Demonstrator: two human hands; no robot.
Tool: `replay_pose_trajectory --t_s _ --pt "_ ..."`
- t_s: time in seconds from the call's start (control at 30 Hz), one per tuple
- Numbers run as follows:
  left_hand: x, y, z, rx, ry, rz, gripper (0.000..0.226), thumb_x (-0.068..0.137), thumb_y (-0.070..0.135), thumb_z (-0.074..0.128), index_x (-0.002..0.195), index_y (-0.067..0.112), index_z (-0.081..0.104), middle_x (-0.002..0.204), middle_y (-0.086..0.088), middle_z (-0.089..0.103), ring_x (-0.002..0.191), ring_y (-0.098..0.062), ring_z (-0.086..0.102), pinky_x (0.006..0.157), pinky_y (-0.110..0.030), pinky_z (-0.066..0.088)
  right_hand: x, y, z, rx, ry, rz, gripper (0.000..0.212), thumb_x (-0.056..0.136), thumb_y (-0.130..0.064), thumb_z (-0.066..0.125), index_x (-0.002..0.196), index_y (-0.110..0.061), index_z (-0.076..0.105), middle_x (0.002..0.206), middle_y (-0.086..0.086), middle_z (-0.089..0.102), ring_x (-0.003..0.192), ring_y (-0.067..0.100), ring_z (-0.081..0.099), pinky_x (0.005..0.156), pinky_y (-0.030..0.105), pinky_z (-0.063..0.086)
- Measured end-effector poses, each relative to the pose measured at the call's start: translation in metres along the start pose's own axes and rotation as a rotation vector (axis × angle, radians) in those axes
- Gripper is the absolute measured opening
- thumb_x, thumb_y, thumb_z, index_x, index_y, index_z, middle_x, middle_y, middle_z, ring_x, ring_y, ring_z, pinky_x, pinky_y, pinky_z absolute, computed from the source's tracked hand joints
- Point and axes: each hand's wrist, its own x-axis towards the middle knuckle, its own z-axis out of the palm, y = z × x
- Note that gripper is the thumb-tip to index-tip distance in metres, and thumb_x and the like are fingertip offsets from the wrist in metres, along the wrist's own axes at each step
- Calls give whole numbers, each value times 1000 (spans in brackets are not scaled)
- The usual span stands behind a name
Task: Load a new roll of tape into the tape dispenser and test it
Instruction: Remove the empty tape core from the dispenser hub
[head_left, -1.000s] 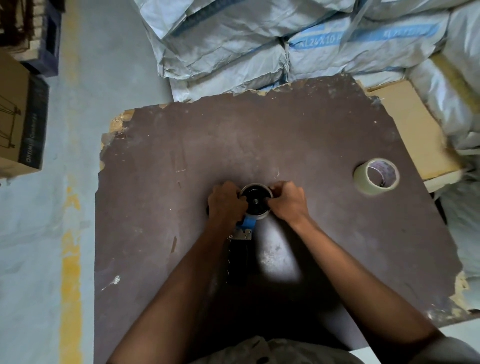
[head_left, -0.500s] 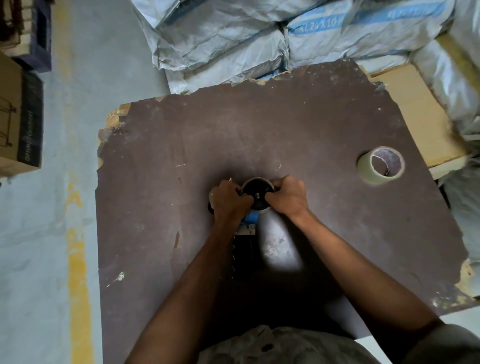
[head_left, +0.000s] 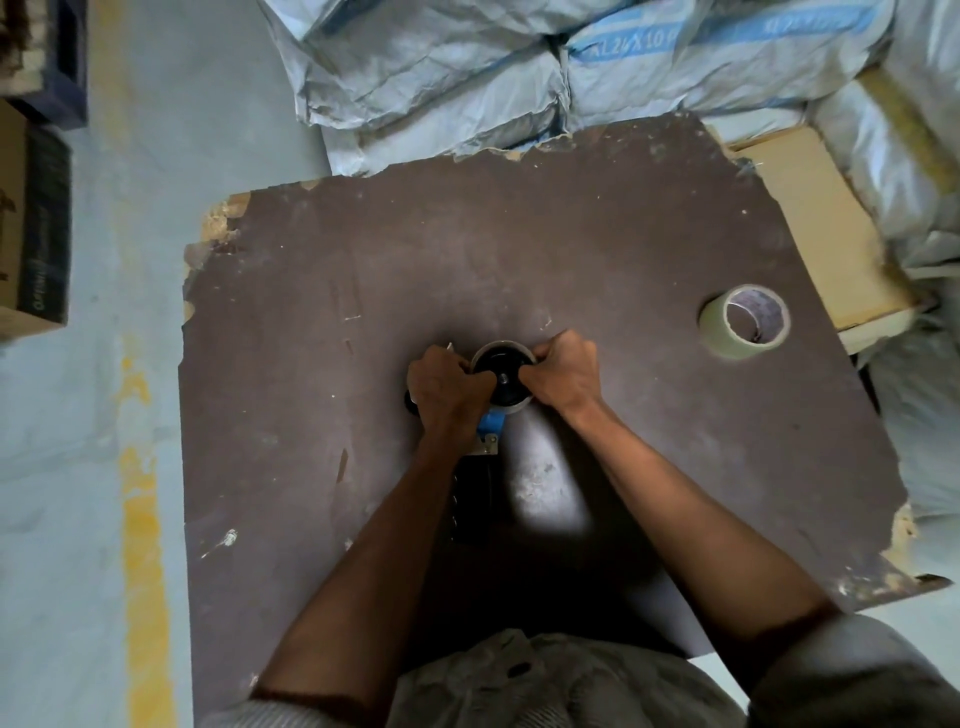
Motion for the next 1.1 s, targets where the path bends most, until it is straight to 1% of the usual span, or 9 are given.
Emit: replay_pose_trajectory --t_s 0.1,0.23,0.3,0.43,0.57,0.67,0.83,0.97,1.1 --pt "4 -2 -1 43 -65 16 39 48 38 54 65 7 72 59 -11 66 60 -30 66 54 -40 57 0 4 1 21 -8 12 11 68 -9 67 65 0 71 50 6 56 55 16 61 51 29 49" --pt "18 -16 13 62 -156 86 63 50 55 45 81 6 68 78 -19 68 73 -36 69 65 -45 59 0 14 1 151 -49 68 13 74 -18 74 82 -12 81 79 9 78 81 20 76 77 41 62" --pt "9 -3 8 56 -168 101 54 61 47 50 86 3 67 85 -23 68 77 -38 69 69 -49 59 -3 14 3 201 -43 114 15 73 -20 72 83 -11 79 75 12 76 76 19 75 75 41 63" --pt "4 7 1 43 -161 70 36 67 24 60 92 -1 68 91 -25 68 88 -38 66 76 -46 57 -9 8 3 117 -60 77 13 76 -13 68 83 -12 79 69 6 71 74 17 69 53 15 44" --pt "6 4 0 -9 -133 73 42 54 33 52 74 0 69 72 -21 65 77 -39 66 57 -31 45 -6 4 3 55 -7 16 10 73 -8 63 68 -1 69 56 8 56 61 22 61 51 25 42" --pt "2 15 -1 -51 -75 79 35 52 31 53 58 -2 65 54 -14 59 58 -32 62 49 -33 42 3 4 -3 23 -2 -49 13 72 -4 62 72 1 73 51 4 50 61 23 62 54 32 46" --pt "-2 26 7 -54 -54 -14 17 64 18 69 64 1 70 46 3 51 43 -10 46 40 -16 33 16 6 -13 -35 -3 -67 14 71 -3 60 72 -2 74 59 13 61 67 28 65 55 32 48" --pt "-3 26 13 -146 -15 -60 33 57 34 60 63 3 69 61 -6 64 60 -23 63 55 -30 52 25 -1 -14 -85 -16 -83 20 69 -3 62 80 -4 78 72 19 73 72 32 70 62 38 59" --pt "-1 18 17 -201 79 -63 37 49 40 49 52 7 66 55 -13 67 58 -31 67 58 -43 58 29 -9 -9 -177 -21 -115 18 67 -7 63 80 -5 76 78 21 74 77 38 70 59 33 50"
